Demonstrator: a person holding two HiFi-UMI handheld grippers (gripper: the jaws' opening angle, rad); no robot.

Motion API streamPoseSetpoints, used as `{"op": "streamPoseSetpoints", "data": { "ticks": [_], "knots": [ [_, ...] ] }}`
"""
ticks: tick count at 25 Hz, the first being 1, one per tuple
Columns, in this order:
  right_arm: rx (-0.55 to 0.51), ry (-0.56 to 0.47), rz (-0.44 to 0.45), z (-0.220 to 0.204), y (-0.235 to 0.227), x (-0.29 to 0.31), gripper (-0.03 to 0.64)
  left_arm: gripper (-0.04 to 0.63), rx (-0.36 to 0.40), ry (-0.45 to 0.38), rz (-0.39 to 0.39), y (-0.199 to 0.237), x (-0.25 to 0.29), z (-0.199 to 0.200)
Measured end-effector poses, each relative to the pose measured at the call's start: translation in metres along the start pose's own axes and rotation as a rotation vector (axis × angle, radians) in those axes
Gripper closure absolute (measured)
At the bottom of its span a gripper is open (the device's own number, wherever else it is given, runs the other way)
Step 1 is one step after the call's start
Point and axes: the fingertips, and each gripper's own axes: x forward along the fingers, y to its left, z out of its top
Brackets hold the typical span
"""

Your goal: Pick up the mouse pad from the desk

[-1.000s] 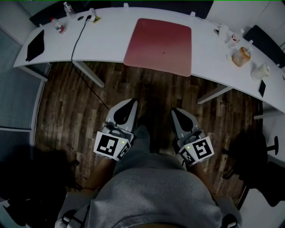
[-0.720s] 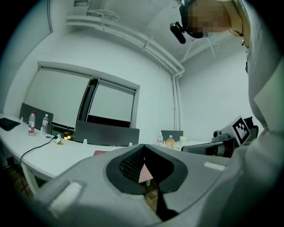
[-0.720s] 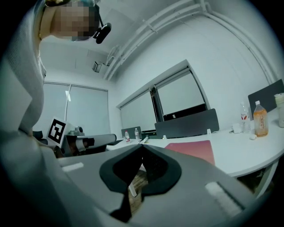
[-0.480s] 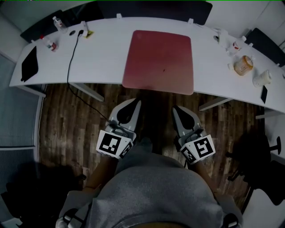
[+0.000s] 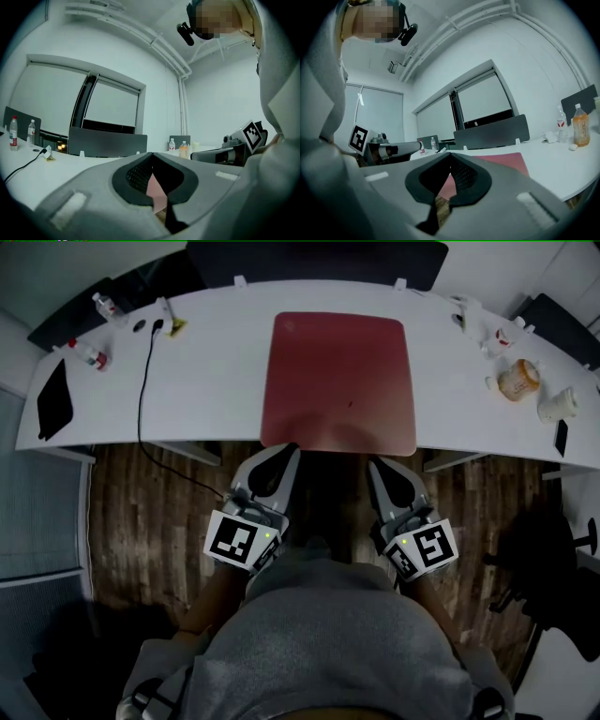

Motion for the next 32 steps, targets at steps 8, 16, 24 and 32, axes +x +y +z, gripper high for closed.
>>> {"op": "streamPoseSetpoints", "data": {
  "ticks": [8,16,24,32],
  "knots": [
    [-0.019,0.001,-0.055,-0.007,-0.024,0.009,0.615,0.595,0.005,0.018,-0.023,0.015,0.016,-0.009],
    [-0.007,0.025,-0.066,-0.003,-0.045,0.005,0.615,0.595,-0.015,0.041,0.008,0.014,0.023,-0.016],
    [-0.103,0.041,-0.036,-0.008,-0.059,-0.001,0.612,0.492,-0.016,0.068,0.038,0.008,0.025,-0.03],
    [-0.453,0.264,0.065,-0.07,-0.075,0.01,0.396,0.342,0.243,0.221,-0.041,0.004,0.035,-0.074]
  ]
}}
